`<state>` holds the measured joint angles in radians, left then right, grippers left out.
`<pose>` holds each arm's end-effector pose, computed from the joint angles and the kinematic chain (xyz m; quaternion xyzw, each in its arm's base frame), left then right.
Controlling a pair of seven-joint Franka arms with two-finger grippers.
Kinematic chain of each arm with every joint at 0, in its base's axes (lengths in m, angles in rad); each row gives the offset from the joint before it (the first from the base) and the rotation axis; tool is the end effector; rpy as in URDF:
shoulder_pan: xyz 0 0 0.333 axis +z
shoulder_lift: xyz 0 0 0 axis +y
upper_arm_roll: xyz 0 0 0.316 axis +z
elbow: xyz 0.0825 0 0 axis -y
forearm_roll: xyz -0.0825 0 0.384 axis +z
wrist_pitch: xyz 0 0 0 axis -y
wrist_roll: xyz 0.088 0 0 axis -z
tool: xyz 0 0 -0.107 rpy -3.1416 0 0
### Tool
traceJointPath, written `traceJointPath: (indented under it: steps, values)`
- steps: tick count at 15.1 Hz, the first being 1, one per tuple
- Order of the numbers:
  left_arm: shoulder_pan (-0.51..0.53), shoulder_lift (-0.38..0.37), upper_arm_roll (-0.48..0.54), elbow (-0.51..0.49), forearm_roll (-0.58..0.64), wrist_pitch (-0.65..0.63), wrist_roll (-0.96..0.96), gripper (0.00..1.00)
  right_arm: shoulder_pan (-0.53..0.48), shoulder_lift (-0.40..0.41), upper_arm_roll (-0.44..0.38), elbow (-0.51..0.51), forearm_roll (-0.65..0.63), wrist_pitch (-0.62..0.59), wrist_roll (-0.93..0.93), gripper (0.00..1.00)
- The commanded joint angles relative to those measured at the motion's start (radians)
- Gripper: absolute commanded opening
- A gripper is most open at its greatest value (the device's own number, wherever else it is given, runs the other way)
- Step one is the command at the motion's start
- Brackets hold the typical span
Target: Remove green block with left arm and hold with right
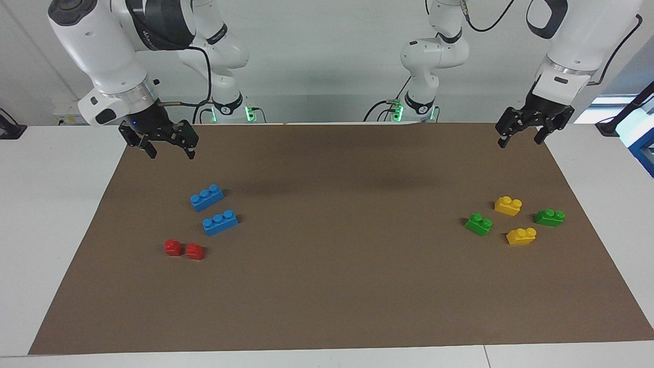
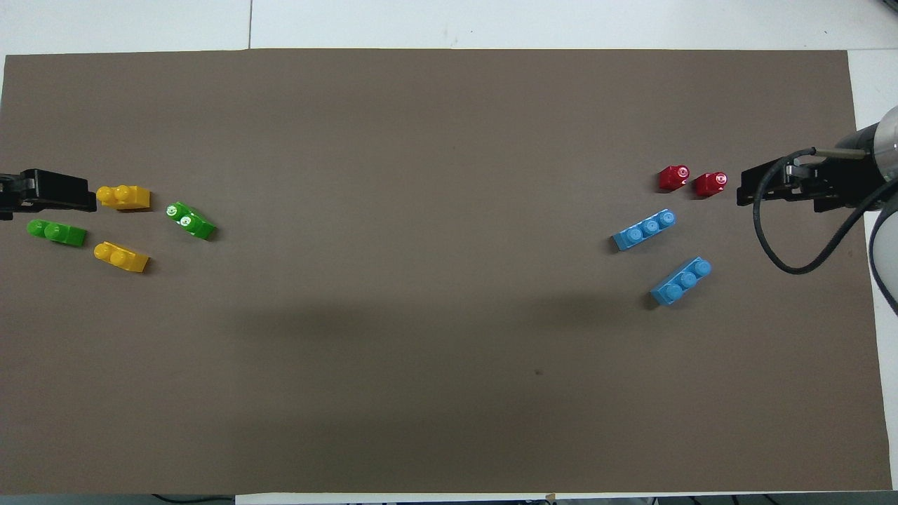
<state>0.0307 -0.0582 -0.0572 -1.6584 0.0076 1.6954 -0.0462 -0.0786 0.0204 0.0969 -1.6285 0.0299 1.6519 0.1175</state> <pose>0.5478 -0.0147 0.6262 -0.9988 -0.0095 -0.0477 0.0037 0.5664 0.0128 0.5929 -0.9986 0.0508 -0.0005 0.0160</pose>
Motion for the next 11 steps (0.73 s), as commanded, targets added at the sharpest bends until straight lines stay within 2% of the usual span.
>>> traceJointPath:
  steps: [1,11]
  values:
    - [-0.003,-0.012,0.003,-0.009,-0.011,-0.011,-0.009,1.00,-0.009,-0.027,0.006,-0.031,-0.031,0.008,-0.010,1.00]
    - [-0.006,-0.012,0.003,-0.008,-0.011,-0.011,-0.009,1.00,-0.006,-0.025,0.009,-0.031,-0.065,-0.001,0.011,1.00]
